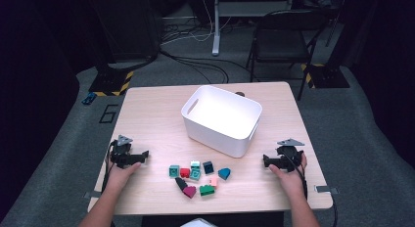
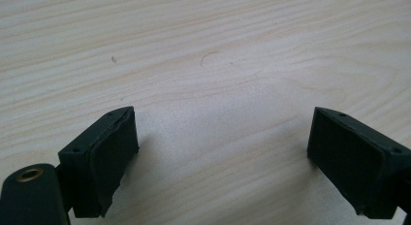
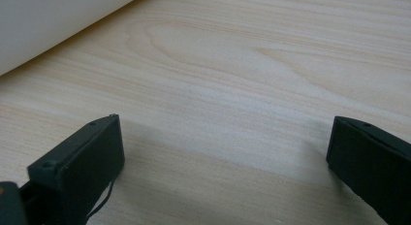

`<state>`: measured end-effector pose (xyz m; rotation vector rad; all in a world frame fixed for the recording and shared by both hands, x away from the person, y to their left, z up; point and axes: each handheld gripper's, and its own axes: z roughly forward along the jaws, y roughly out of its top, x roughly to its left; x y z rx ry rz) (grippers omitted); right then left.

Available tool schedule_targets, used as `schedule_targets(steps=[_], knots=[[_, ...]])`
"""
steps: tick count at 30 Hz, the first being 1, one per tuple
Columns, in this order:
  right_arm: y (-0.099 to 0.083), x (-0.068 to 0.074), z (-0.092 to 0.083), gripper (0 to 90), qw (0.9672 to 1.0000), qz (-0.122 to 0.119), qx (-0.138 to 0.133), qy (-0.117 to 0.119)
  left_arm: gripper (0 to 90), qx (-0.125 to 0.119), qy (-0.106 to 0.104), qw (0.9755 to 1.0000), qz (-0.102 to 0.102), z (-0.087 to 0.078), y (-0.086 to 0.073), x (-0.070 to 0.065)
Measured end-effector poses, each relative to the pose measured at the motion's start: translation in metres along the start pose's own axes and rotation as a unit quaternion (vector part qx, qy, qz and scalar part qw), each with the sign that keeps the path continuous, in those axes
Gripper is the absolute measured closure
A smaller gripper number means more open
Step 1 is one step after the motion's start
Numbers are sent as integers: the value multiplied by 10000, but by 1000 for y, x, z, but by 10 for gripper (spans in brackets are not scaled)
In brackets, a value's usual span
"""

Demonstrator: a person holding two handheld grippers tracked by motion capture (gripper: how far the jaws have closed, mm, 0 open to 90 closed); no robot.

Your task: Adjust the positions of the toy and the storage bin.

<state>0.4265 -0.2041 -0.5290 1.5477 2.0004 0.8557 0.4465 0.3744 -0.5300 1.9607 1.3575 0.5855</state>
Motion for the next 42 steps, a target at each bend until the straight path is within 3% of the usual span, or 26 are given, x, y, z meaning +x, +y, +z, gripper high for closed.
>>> schedule_targets(steps=[10,16,17,22,23,26,31,35,42], knots=[[-3,0,-3,47,9999,41,-83,-38,158,-44,25,10000,1,0,1,0],[-5,0,-8,171,9998,-40,-190,19,176,-19,59,10000,-62,0,2,-2],[-6,0,-10,257,9998,-101,-192,51,212,21,37,10000,-53,-2,3,-2],[-6,2,-14,372,9998,-70,-161,63,291,91,57,9999,-87,-5,4,-5],[-5,4,-16,410,9999,-26,-102,50,341,105,29,9999,-111,-7,4,-5],[-3,11,-19,429,10000,-52,-18,62,357,188,-150,9993,-282,-10,6,-6],[2,22,-25,451,9998,-197,50,69,411,139,-320,9993,-93,-19,19,-15],[7,28,-31,441,9996,-232,70,154,409,37,-343,9994,65,-25,29,-24],[17,34,-42,439,9993,-248,98,249,417,25,-503,9986,132,-33,47,-29]])
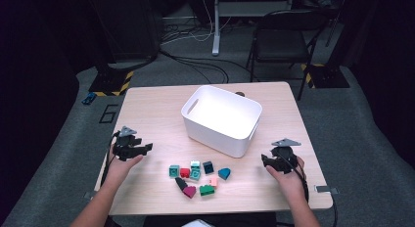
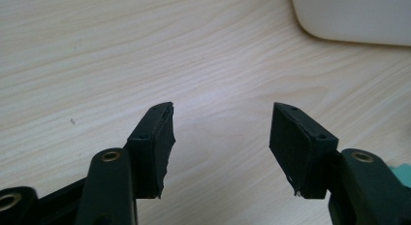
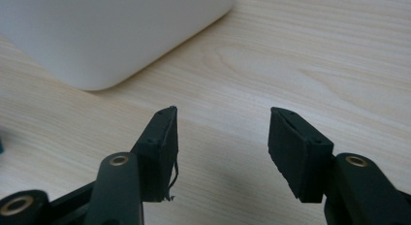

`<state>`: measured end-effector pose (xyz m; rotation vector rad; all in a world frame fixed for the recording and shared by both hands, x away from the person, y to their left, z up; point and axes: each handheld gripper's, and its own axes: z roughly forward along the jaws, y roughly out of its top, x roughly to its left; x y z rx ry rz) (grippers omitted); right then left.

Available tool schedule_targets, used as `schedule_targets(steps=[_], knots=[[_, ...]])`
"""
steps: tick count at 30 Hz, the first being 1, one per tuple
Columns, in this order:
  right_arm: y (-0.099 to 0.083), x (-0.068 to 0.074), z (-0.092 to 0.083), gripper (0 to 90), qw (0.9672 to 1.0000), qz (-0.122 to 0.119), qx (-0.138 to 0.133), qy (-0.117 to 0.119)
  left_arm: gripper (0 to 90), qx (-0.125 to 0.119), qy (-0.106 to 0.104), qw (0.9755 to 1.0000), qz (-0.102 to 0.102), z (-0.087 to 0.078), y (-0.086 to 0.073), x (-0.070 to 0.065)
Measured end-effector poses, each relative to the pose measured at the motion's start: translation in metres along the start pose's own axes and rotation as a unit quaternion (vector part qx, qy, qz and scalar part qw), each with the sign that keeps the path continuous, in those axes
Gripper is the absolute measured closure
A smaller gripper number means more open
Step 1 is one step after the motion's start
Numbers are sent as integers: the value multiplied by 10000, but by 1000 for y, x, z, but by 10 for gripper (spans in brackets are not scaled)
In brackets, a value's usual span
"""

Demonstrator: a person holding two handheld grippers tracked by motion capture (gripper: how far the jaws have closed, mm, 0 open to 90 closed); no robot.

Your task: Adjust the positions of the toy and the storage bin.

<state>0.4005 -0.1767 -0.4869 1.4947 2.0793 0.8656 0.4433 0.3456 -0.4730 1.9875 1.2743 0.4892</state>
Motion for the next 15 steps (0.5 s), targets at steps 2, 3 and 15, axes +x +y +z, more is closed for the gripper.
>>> schedule_targets(steps=[2,3,15], knots=[[3,2,-2,439,10000,31,-21,67,434,14,-141,9999,-5,-2,6,0],[5,3,-3,440,9999,8,-40,108,438,42,-185,9998,5,-3,9,-1],[27,10,-17,452,9996,-41,-118,253,459,13,-364,9992,181,-7,41,-9]])
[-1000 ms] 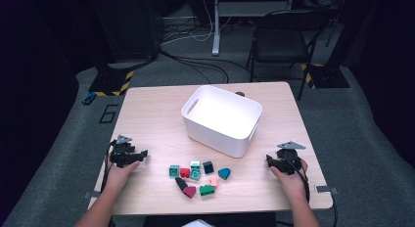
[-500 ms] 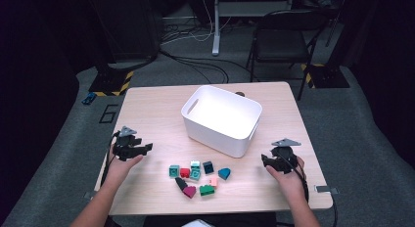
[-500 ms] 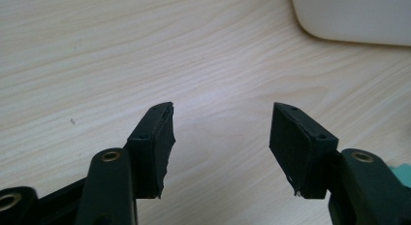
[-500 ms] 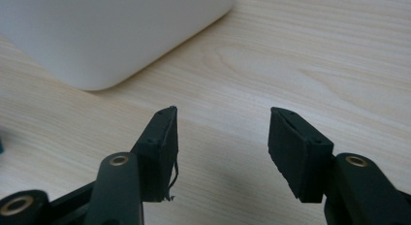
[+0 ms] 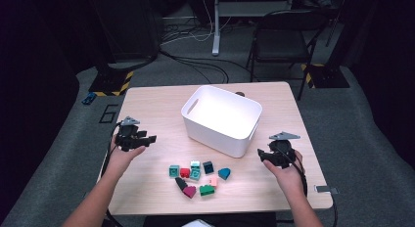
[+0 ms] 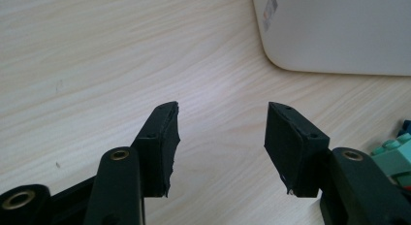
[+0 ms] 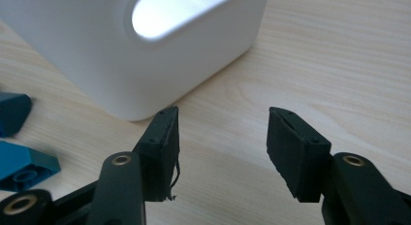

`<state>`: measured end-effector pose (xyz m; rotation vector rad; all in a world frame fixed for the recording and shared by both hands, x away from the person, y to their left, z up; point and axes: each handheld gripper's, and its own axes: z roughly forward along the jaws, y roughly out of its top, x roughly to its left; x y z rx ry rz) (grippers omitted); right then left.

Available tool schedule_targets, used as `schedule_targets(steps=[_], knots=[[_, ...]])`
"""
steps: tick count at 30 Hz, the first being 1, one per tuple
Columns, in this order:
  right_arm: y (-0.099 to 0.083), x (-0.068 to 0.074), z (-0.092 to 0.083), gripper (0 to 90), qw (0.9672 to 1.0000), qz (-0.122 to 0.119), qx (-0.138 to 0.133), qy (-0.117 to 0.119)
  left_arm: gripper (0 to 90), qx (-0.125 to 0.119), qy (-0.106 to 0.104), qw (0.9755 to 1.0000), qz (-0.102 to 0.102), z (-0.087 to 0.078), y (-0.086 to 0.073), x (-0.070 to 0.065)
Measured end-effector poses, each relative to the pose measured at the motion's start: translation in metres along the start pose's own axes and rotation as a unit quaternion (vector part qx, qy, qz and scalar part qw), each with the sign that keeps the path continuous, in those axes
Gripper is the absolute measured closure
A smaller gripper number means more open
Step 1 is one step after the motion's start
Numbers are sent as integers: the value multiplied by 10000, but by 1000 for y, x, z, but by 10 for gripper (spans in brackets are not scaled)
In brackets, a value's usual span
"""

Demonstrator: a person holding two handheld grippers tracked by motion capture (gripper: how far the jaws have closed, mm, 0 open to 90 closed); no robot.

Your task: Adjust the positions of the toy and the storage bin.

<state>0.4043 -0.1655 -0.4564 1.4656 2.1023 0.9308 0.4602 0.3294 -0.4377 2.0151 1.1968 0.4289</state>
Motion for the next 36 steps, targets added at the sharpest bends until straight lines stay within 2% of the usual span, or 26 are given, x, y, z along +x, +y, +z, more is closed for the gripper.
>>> schedule_targets(steps=[8,14,17,19,21,24,27,36], knots=[[27,-4,-13,431,9997,111,-173,143,462,22,-180,9996,206,-1,29,-6],[40,-5,-20,432,9994,64,-309,139,473,-9,-296,9992,265,2,55,-10],[47,-5,-22,432,9994,39,-318,138,483,-20,-322,9990,299,4,63,-10],[52,-4,-24,432,9993,-12,-353,124,486,-96,-479,9985,264,6,74,-10],[55,-3,-25,432,9993,11,-366,118,485,-108,-505,9984,226,7,77,-11],[66,-4,-31,432,9984,21,-542,156,483,-73,-496,9984,271,12,91,-12],[74,-2,-34,431,9981,17,-591,174,481,-51,-516,9982,286,16,99,-14],[87,4,-31,427,9978,3,-638,183,480,34,-610,9972,425,31,119,-27]])
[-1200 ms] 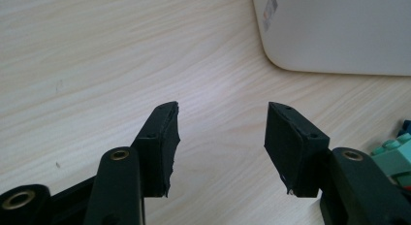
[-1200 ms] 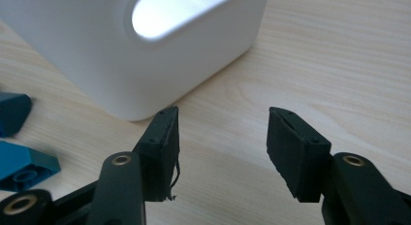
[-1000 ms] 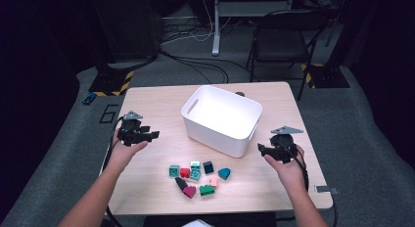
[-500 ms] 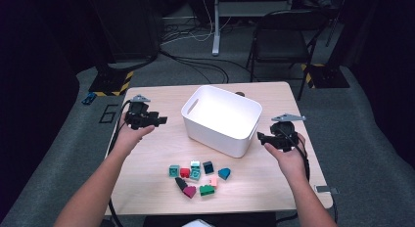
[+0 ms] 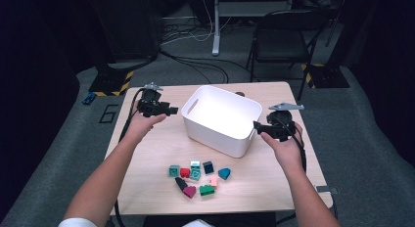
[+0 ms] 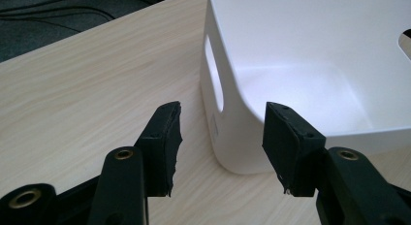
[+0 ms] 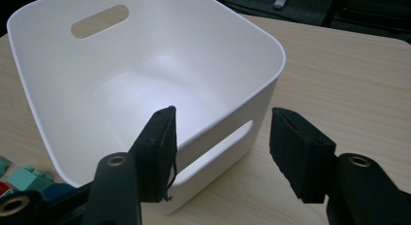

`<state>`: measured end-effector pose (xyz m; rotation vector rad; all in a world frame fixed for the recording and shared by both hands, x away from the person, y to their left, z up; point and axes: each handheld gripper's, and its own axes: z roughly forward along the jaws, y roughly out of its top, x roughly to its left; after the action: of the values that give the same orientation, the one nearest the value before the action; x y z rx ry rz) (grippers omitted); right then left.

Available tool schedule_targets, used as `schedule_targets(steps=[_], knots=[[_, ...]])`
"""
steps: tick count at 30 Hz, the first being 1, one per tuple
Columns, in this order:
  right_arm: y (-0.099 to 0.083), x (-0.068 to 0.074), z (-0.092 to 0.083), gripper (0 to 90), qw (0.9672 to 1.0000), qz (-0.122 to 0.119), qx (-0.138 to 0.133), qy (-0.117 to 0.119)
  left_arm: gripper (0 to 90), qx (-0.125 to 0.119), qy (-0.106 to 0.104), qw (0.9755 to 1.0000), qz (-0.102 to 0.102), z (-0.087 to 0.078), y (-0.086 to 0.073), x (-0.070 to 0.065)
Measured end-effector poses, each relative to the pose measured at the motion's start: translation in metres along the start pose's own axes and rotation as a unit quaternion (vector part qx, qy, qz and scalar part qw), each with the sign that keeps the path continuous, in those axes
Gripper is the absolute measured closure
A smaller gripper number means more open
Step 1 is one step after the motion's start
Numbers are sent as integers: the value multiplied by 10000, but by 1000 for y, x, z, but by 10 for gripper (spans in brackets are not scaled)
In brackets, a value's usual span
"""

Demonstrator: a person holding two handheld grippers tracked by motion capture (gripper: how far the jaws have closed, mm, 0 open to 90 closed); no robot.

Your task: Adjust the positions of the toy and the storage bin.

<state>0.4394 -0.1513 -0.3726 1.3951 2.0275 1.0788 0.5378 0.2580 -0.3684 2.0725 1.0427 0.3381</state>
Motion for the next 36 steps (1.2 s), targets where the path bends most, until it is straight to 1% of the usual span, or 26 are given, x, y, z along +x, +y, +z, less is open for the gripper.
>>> schedule_targets(steps=[2,3,6,9,11,12,13,14,15,19,23,24,25,26,30,33,34,35,36], knots=[[0,1,3,425,10000,-25,39,34,479,44,0,10000,49,4,5,-2],[0,2,5,424,10000,9,61,44,479,6,2,10000,22,8,7,-4],[-1,4,10,420,9999,11,99,82,480,93,10,9999,100,16,11,-8],[-2,5,15,417,9999,-13,134,107,481,194,17,9997,161,25,12,-12],[-3,7,19,415,9998,9,175,134,487,301,78,9991,277,30,10,-15],[-3,7,19,415,9998,9,175,134,487,348,72,9989,300,31,9,-15],[-5,7,20,414,9997,-15,200,150,501,327,30,9991,275,32,8,-15],[-5,8,21,414,9996,-12,216,160,508,252,-88,9995,168,32,6,-13],[-6,8,22,410,9996,-14,219,181,510,227,-132,9996,108,31,5,-12],[-7,8,23,410,9995,-4,239,206,516,173,-211,9996,89,29,3,-11],[-7,10,26,410,9993,19,269,250,522,150,-272,9994,124,24,0,-11],[-8,11,28,410,9992,-41,283,266,522,165,-310,9993,108,23,-1,-11],[-8,11,28,410,9992,-41,283,266,522,171,-336,9992,111,22,-2,-11],[-8,13,28,410,9991,-28,299,285,522,222,-357,9990,173,20,-3,-11],[-10,18,32,410,9989,-72,322,339,519,199,-371,9989,225,15,-8,-13],[-11,22,36,403,9986,-130,338,374,514,164,-508,9985,124,9,-16,-12],[-11,23,36,403,9985,-101,358,397,514,143,-558,9983,84,8,-18,-12],[-11,23,37,403,9983,-158,343,438,517,132,-582,9982,90,5,-21,-11],[-11,23,37,403,9983,-158,343,438,517,103,-592,9982,77,3,-23,-11]])
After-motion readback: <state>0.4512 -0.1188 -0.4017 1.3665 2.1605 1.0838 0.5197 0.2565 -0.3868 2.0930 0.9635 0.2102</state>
